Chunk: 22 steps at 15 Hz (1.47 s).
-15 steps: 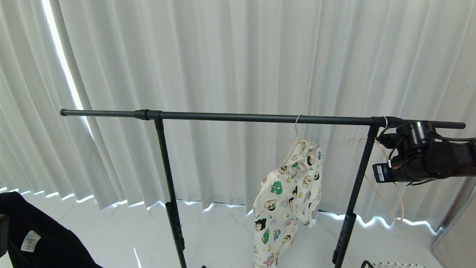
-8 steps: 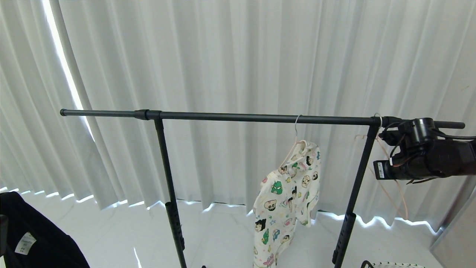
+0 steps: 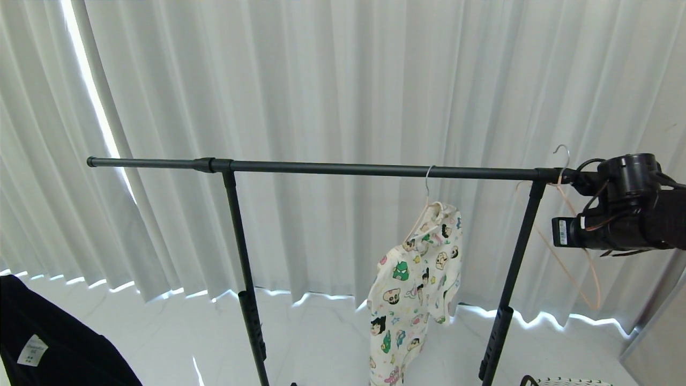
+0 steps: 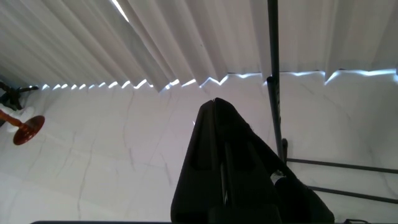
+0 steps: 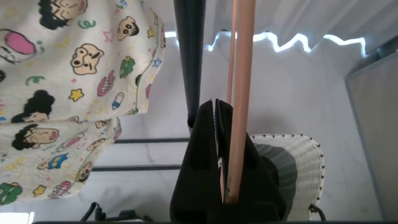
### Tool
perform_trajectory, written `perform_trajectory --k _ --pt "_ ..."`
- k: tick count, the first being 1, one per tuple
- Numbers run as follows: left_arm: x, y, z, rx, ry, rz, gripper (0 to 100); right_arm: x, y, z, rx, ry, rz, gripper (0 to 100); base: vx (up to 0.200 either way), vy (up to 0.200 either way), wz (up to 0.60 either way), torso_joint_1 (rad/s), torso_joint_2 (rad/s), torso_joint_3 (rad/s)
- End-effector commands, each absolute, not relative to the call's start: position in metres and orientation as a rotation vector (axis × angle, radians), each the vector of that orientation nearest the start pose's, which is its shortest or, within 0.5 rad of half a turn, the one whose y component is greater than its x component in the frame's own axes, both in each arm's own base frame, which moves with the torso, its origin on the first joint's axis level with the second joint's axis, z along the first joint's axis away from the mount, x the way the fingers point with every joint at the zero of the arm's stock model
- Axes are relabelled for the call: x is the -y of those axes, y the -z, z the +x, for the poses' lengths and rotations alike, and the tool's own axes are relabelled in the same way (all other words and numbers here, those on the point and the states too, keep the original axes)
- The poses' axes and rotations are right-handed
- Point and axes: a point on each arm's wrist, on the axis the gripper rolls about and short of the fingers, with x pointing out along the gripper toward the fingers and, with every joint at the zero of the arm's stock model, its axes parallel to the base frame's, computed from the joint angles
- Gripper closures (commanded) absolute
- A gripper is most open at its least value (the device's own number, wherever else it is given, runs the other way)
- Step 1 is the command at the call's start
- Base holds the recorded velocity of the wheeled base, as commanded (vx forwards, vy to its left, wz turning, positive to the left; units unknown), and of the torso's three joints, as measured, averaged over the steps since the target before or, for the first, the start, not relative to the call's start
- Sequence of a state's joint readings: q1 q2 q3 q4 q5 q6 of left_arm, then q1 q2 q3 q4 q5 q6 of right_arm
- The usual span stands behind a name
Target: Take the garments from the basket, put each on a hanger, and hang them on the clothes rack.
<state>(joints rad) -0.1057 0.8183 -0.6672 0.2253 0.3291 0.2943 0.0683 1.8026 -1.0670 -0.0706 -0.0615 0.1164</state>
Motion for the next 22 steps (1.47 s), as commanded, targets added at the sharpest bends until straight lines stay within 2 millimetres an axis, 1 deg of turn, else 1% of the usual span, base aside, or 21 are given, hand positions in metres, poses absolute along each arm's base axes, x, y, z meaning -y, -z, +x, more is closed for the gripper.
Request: perform_trajectory --k 1,4,7,9,10,12,13,15,19,22 --pt "0.000 -0.232 0.070 -0.384 -0.170 0.368 100 -0.020 -0.180 0.310 -0.624 0.029 0.072 100 0.000 0.000 0.00 0.000 0.00 0.000" --pt "-0.001 -0.234 0.069 -0.362 -0.184 0.360 100 -0.018 -0.182 0.282 -0.599 0.029 0.076 100 0.000 0.000 0.00 0.000 0.00 0.000" --pt "-0.001 -0.237 0.071 -0.326 -0.198 0.351 100 -0.016 -0.186 0.240 -0.579 -0.017 0.089 100 0.000 0.000 0.00 0.000 0.00 0.000" --pt "-0.001 -0.237 0.071 -0.325 -0.200 0.350 100 -0.015 -0.182 0.210 -0.579 -0.029 0.084 100 0.000 0.000 0.00 0.000 0.00 0.000" --pt "-0.001 -0.237 0.072 -0.329 -0.196 0.352 100 -0.015 -0.180 0.198 -0.579 -0.033 0.082 100 -0.200 0.000 0.00 -0.002 0.00 0.007" --pt "-0.001 -0.235 0.076 -0.347 -0.185 0.355 100 -0.014 -0.180 0.184 -0.567 -0.034 0.081 100 -0.200 0.000 0.00 0.005 0.01 0.005" --pt "-0.001 -0.234 0.077 -0.353 -0.184 0.355 100 -0.013 -0.181 0.181 -0.561 -0.034 0.081 100 -0.200 0.000 0.00 0.027 0.01 -0.002" --pt "0.000 -0.228 0.079 -0.378 -0.179 0.359 100 -0.016 -0.188 0.168 -0.546 -0.057 0.066 100 -0.200 0.000 0.00 -0.007 0.00 0.005" --pt "0.001 -0.226 0.082 -0.395 -0.168 0.367 100 -0.034 -0.198 0.152 -0.497 -0.185 0.032 100 -0.200 0.000 0.00 0.000 0.00 0.005" --pt "0.002 -0.224 0.086 -0.405 -0.114 0.367 100 -0.058 -0.199 0.143 -0.494 -0.351 -0.009 100 -0.200 0.000 0.00 -0.001 0.00 0.002"
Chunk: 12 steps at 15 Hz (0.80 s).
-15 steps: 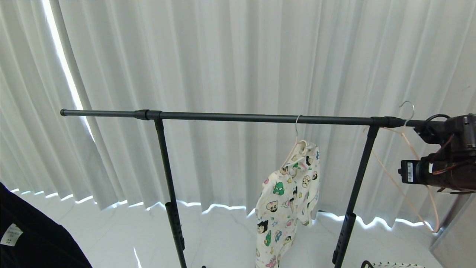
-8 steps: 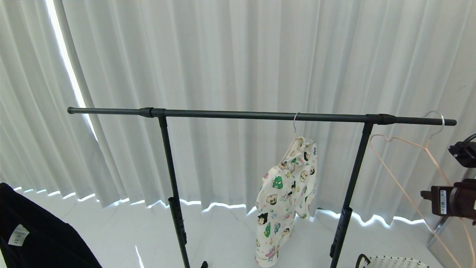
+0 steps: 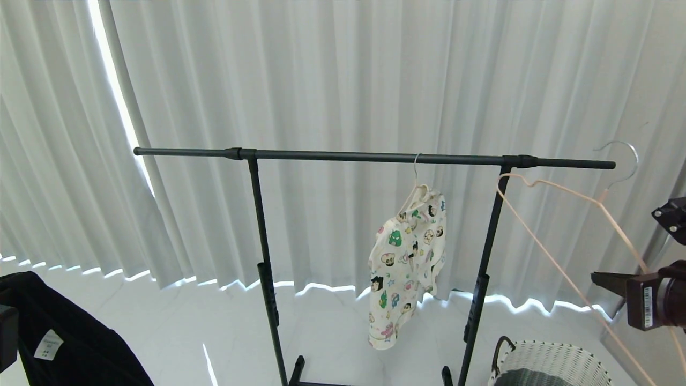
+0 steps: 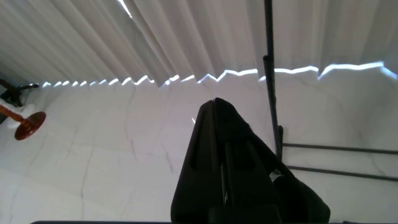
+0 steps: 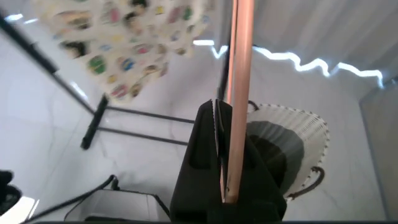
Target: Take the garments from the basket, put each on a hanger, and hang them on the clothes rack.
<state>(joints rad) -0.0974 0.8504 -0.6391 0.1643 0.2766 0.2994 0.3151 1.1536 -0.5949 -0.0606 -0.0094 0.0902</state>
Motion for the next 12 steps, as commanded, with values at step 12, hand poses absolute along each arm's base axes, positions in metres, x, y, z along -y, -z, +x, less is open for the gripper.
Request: perform_trajectory --k 12 --pt "0.044 -0.232 0.159 -0.513 0.010 0.354 100 -0.162 -0.179 0.102 -0.539 -1.008 -0.232 100 -0.033 0.000 0.00 0.000 0.00 0.001"
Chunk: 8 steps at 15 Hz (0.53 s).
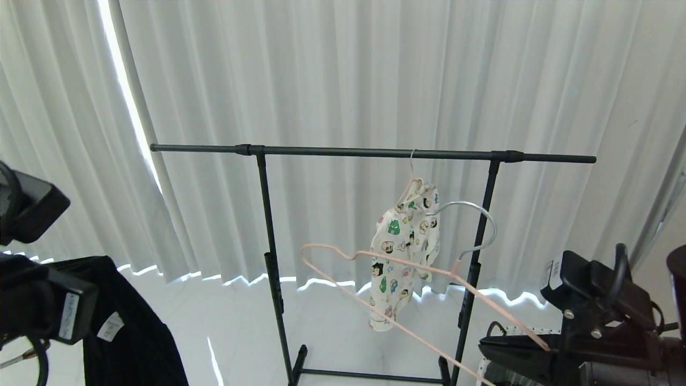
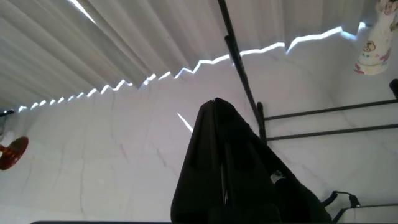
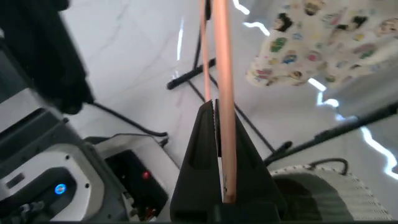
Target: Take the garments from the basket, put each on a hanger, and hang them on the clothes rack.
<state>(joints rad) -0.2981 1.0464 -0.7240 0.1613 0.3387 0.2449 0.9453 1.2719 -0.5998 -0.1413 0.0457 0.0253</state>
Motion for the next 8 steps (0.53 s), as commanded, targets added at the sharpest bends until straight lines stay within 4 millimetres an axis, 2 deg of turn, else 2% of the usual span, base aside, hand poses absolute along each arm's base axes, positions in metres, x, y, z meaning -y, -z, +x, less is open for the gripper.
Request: perform_trajectory --k 1,4,8 --pt "0.053 -0.233 0.169 -0.520 0.016 0.286 100 -0.169 -0.180 0.098 -0.536 -1.045 -0.204 100 0.000 0.000 0.00 0.000 0.00 0.000" --pt "0.076 -0.229 0.177 -0.536 0.046 0.214 100 -0.191 -0.187 0.086 -0.538 -1.119 -0.088 100 0.000 0.000 0.00 0.000 0.00 0.000" --pt "0.088 -0.226 0.197 -0.481 0.009 0.148 100 -0.196 -0.189 0.080 -0.542 -1.175 -0.077 100 0.000 0.000 0.00 0.000 0.00 0.000"
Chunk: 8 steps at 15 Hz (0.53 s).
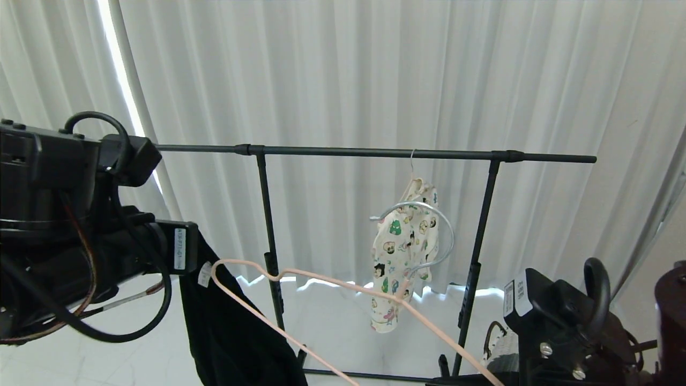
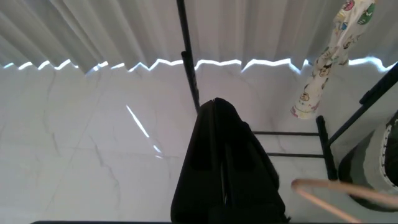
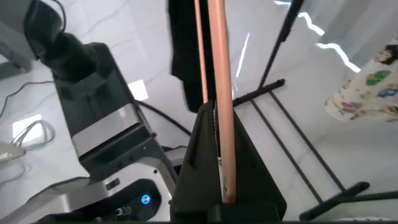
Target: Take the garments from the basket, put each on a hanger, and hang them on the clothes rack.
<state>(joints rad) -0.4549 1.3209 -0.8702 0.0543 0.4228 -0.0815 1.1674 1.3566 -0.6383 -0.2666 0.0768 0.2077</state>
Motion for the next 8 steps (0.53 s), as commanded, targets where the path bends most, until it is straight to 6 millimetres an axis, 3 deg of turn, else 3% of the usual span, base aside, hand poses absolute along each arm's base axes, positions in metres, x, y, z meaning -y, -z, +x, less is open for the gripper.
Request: perform_trajectory --k 1,8 --pt "0.0913 -0.2261 0.1968 -0.475 0.017 0.149 100 -0.1961 -0.1887 0.0799 -0.543 -1.179 -0.076 100 0.000 0.000 0.00 0.000 0.00 0.000" --pt "0.0981 -0.2282 0.1907 -0.462 0.054 0.151 100 -0.2006 -0.1848 0.0863 -0.544 -1.158 -0.073 100 0.000 0.000 0.00 0.000 0.00 0.000"
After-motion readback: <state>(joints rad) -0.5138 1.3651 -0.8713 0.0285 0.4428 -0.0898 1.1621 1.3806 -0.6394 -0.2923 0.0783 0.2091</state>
